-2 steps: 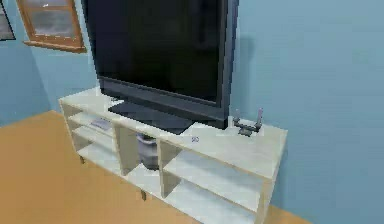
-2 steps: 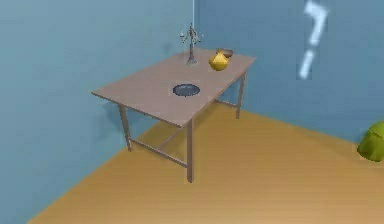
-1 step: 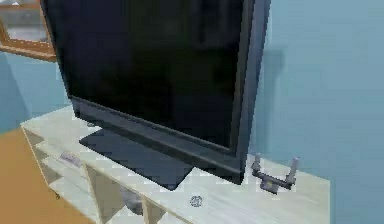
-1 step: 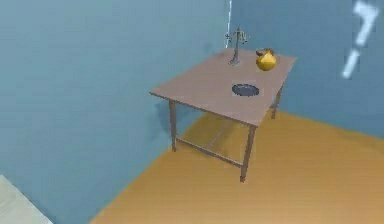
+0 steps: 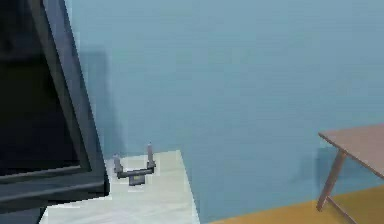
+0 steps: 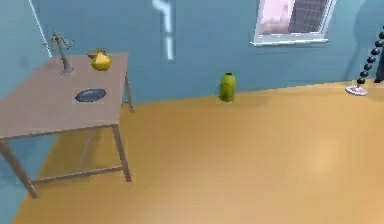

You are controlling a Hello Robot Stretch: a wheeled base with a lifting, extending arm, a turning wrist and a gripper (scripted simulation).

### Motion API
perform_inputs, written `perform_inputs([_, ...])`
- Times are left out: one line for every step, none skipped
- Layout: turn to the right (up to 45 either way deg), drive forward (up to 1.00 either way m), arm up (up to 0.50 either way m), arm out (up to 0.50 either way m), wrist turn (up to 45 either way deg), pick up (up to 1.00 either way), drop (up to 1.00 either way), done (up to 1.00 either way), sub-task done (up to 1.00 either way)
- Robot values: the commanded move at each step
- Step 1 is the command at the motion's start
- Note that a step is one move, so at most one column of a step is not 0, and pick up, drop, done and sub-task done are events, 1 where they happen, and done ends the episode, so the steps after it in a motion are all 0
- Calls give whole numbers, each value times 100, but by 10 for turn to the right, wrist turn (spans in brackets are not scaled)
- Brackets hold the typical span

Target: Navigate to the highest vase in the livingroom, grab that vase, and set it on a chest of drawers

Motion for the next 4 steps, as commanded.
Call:
perform_inputs([450,0,0,0,0,0,0,0,0])
perform_inputs([450,0,0,0,0,0,0,0,0])
perform_inputs([90,0,0,0,0,0,0,0,0])
perform_inputs([0,100,0,0,0,0,0,0,0])
